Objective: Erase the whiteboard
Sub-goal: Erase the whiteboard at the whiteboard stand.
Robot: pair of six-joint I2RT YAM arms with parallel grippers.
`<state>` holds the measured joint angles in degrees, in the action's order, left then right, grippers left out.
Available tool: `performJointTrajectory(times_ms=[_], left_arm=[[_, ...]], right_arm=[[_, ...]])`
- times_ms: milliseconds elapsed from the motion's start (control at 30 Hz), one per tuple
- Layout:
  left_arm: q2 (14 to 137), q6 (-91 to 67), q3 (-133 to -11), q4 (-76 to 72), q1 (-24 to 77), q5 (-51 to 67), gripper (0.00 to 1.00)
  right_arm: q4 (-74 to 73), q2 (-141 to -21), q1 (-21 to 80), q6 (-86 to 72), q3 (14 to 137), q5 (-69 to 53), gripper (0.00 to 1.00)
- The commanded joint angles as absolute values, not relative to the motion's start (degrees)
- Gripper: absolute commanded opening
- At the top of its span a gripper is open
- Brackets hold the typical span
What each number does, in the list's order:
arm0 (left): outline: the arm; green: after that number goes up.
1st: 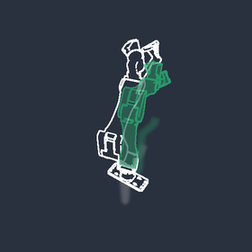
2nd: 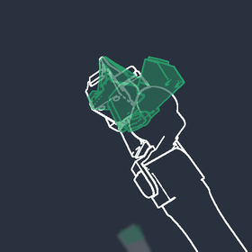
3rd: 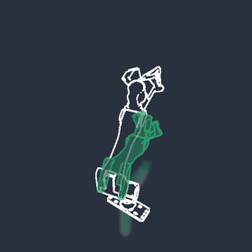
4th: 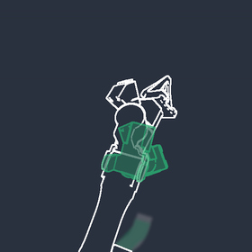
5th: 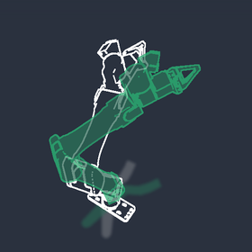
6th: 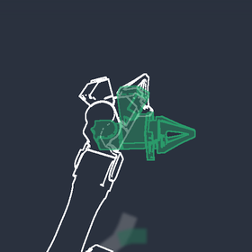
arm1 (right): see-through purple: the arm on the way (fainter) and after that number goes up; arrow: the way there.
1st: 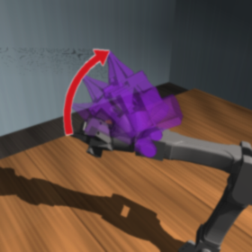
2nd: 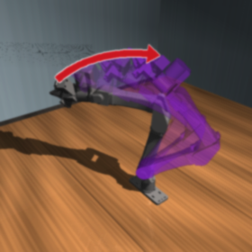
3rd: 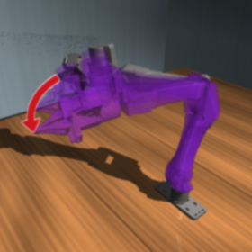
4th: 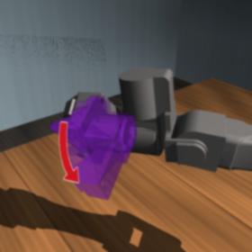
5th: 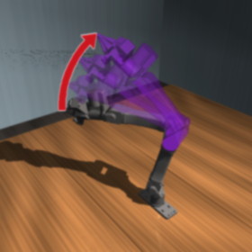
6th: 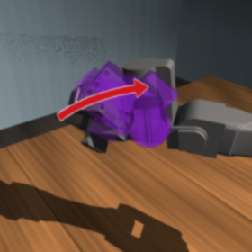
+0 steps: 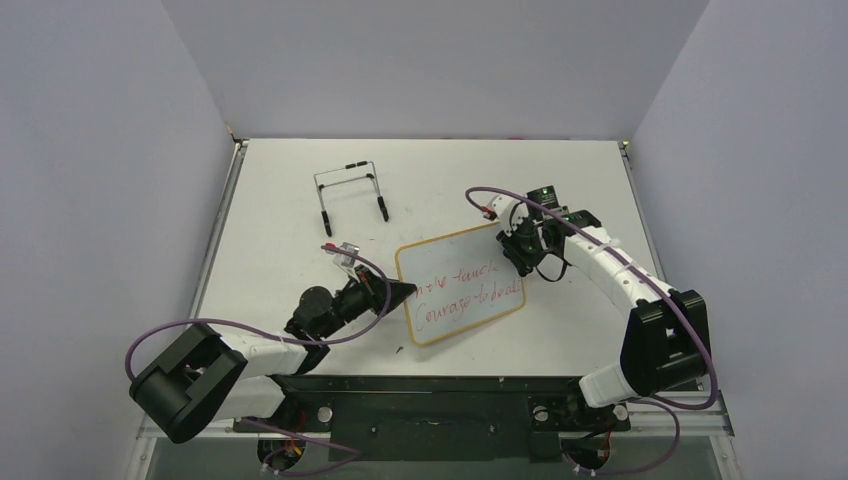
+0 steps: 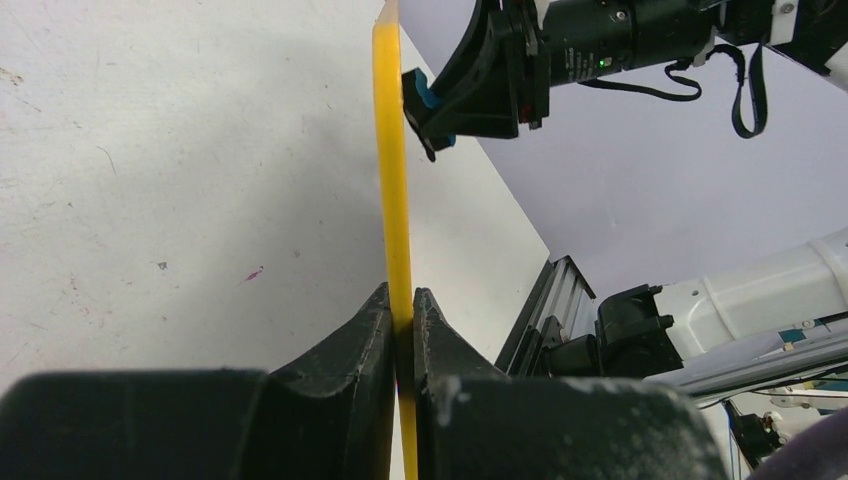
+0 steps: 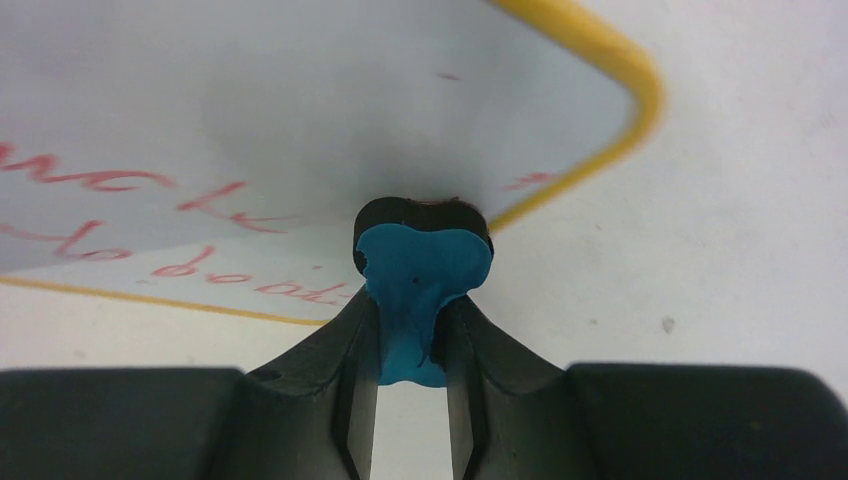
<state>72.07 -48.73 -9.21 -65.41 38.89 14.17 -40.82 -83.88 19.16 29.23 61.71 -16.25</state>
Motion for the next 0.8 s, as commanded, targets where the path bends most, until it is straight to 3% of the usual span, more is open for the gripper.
performJointTrajectory(times_ms=[0,333,567,767], left_arm=[[70.3,-47.8,-10.2,-72.6,39.2,17.8,0.00],[70.5,-47.8,-10.2,-73.1,39.2,18.0,0.00],[70.1,-47.5,-10.5,-72.3,39.1,18.1,0.00],[69.4,-47.5,-10.1,-72.0,38.4,18.2,0.00]], right_arm=[[-33.0,-83.0,16.2,24.2,60.6,-8.2,0.00],[-33.6,-84.8,16.2,23.7,67.5,-17.2,0.00],[-32.1,-86.1,15.8,21.5,69.1,-14.3,0.00],[-40.3,-87.8,15.9,28.3,65.8,-16.4,0.00]])
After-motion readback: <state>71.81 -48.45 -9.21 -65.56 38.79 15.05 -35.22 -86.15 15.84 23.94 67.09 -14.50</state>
